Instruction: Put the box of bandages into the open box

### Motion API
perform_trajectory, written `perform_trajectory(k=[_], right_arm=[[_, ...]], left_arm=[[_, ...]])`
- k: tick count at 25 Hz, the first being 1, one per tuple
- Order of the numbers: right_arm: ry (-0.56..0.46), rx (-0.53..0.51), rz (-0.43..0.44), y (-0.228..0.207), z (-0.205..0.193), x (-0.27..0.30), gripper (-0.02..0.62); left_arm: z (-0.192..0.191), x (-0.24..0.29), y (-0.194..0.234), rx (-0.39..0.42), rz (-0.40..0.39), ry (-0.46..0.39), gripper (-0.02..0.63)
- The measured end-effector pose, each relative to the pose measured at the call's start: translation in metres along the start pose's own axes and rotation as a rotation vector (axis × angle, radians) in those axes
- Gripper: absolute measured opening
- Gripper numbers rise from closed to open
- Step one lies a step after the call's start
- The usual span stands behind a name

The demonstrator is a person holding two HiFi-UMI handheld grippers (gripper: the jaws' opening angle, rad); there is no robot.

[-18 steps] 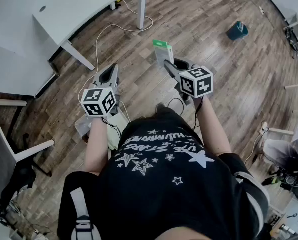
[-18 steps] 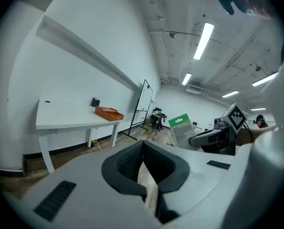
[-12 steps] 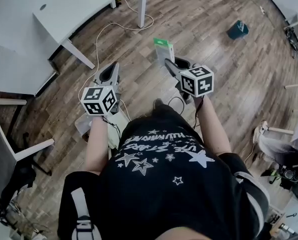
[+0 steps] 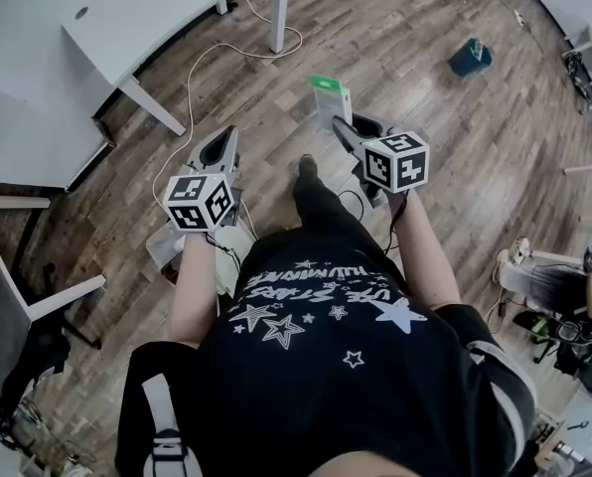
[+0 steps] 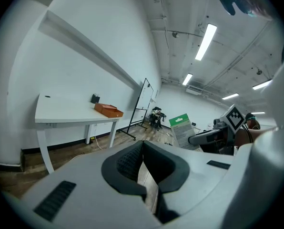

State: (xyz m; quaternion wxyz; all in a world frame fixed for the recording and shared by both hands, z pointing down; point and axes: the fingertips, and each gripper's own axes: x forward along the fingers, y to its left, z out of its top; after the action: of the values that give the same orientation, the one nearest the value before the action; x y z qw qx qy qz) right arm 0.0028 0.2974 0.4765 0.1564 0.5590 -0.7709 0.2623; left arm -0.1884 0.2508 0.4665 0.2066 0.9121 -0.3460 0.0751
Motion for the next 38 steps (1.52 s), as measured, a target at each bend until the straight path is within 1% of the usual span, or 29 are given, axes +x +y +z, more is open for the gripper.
perform_trajectory(k=[3, 6, 10, 14, 18, 21, 24, 29, 38], right_arm=[[-0.006, 0.021, -0.007, -0.011, 0.002, 0.004, 0.114], [-0.014, 0.044, 0.006, -0.02, 0.004, 0.011, 0.112], [-0.002, 0.058, 0.03, -0.028, 0.008, 0.032, 0.114], [0.002, 0.074, 0.053, -0.044, 0.022, 0.058, 0.113], [0.001, 0.093, 0.079, -0.068, 0.047, 0.093, 0.114], [-0.002, 0.101, 0.097, -0.094, 0.068, 0.115, 0.114], [-0.016, 0.098, 0.112, -0.122, 0.098, 0.137, 0.114], [-0.017, 0.087, 0.142, -0.167, 0.143, 0.168, 0.114], [-0.034, 0.08, 0.168, -0.243, 0.201, 0.214, 0.114]], left_arm=[[0.003, 0.007, 0.0, 0.011, 0.004, 0.004, 0.02], [0.002, 0.013, 0.004, 0.005, 0.02, 0.012, 0.02], [0.0, 0.021, 0.017, -0.008, 0.052, 0.029, 0.021], [0.008, 0.042, 0.034, -0.016, 0.074, 0.037, 0.02], [0.029, 0.076, 0.054, -0.007, 0.098, 0.038, 0.02], [0.045, 0.106, 0.061, 0.009, 0.106, 0.04, 0.021], [0.065, 0.139, 0.069, 0.026, 0.118, 0.042, 0.021], [0.099, 0.194, 0.081, 0.027, 0.142, 0.032, 0.021], [0.136, 0.285, 0.097, 0.036, 0.165, 0.027, 0.021]])
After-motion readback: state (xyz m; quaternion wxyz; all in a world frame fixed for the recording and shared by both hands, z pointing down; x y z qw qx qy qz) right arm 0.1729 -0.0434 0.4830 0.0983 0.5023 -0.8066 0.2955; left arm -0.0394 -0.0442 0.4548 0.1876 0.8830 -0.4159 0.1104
